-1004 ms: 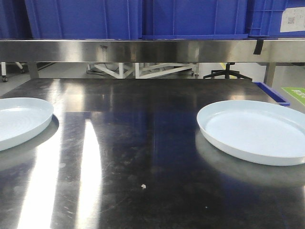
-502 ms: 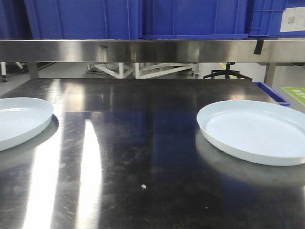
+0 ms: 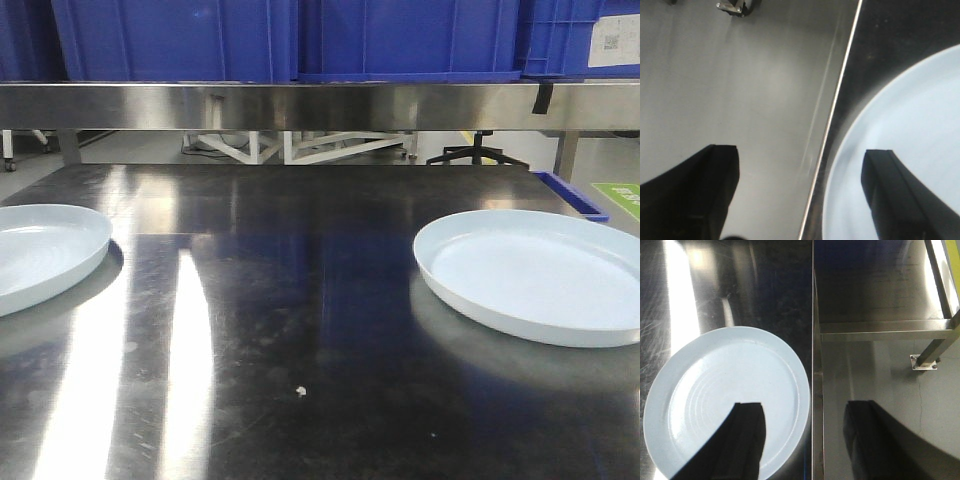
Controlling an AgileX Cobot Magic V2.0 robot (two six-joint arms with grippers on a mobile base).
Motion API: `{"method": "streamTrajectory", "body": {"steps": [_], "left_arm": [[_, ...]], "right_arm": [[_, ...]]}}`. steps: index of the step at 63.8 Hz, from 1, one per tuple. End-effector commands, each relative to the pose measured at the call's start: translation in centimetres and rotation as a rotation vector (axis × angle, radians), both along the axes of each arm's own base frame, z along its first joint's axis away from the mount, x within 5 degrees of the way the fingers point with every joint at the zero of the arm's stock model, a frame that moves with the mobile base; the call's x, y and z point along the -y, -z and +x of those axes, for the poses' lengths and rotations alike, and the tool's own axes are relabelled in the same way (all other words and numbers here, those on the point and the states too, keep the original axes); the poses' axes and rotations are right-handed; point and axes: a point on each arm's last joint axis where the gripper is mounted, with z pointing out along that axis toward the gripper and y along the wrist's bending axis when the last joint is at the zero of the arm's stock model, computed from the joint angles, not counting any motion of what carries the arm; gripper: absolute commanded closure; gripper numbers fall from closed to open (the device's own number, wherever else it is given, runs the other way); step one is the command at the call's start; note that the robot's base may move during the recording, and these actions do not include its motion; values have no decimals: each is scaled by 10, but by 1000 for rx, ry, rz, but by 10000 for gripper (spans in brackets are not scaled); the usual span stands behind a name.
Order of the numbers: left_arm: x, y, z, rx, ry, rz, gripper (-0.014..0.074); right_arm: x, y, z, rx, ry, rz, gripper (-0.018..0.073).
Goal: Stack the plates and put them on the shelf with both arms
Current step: 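Close the left gripper on the plate rim and lift it, then carry the plate toward the other plate and set it down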
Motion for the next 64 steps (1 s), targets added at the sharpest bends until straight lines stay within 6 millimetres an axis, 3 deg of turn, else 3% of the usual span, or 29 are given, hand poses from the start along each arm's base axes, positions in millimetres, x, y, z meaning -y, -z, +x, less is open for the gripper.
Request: {"method": "streamTrajectory", "body": {"steps": [1, 11, 15, 18, 24, 25, 29, 38, 52, 64], "left_arm": [[0, -16, 8, 95, -1, -7, 48], [0, -2, 12, 55, -1, -9, 51], [1, 2, 13, 41, -6, -17, 97], [1, 3, 12, 36, -11, -23, 186], [1, -2, 12, 32, -13, -20, 526], [2, -3, 12, 30, -5, -15, 539], [5, -12, 12, 41, 3, -14, 469], [21, -51, 10, 102, 86, -3, 484], [66, -125, -3, 310, 209, -128, 484], [117, -139, -12, 357, 352, -200, 486]], "right_arm": [[1, -19, 4, 110, 0, -5, 90], [1, -19, 4, 113, 0, -5, 90], [1, -19, 4, 113, 0, -5, 90], [1, -19, 4, 114, 0, -5, 90], [1, -19, 5, 118, 0, -5, 90], [1, -19, 5, 119, 0, -5, 90], [1, -19, 5, 123, 0, -5, 90], [1, -20, 5, 132, 0, -5, 90], [1, -20, 5, 134, 0, -5, 90], [1, -20, 5, 133, 0, -5, 90]]}}
